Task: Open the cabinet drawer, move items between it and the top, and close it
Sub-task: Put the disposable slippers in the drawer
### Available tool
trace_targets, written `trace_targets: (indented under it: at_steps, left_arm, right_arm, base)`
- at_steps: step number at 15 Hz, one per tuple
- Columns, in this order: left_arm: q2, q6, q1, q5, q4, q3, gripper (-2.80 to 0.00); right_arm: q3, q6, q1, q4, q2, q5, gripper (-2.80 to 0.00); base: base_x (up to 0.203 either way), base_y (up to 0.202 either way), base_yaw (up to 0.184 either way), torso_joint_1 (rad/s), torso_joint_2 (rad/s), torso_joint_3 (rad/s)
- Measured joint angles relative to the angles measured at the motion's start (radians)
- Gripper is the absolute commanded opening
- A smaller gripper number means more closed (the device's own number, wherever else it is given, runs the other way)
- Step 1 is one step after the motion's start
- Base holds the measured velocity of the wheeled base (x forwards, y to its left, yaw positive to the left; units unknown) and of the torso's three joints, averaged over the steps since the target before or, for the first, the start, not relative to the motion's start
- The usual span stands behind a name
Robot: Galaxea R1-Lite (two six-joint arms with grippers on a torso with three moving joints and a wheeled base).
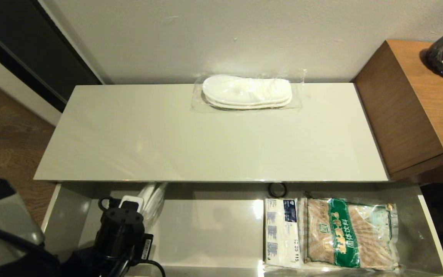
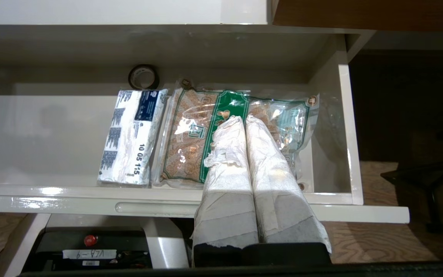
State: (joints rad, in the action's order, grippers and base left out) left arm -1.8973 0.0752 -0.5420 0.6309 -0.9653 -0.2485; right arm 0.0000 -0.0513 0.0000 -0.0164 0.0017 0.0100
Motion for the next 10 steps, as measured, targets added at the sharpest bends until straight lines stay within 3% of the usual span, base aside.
trace_targets:
  at_steps: [6,10]
  left_arm:
    - [-0.044,-0.015,-0.105,0.046,-0.002,-0.048,-2.8]
    - [-0.116,-0.003,-0.118,0.073,-0.015,-0.105,-2.8]
  right_arm:
    - [0.0,0.0,0.0,-0.001,0.0,0.0,-2.8]
    - [0.0,0.0,0.0,0.0,0.0,0.0,-2.8]
  base:
    - [0.0,0.0,0.0,0.0,0.0,0.0]
    - [0.0,0.0,0.0,0.0,0.0,0.0]
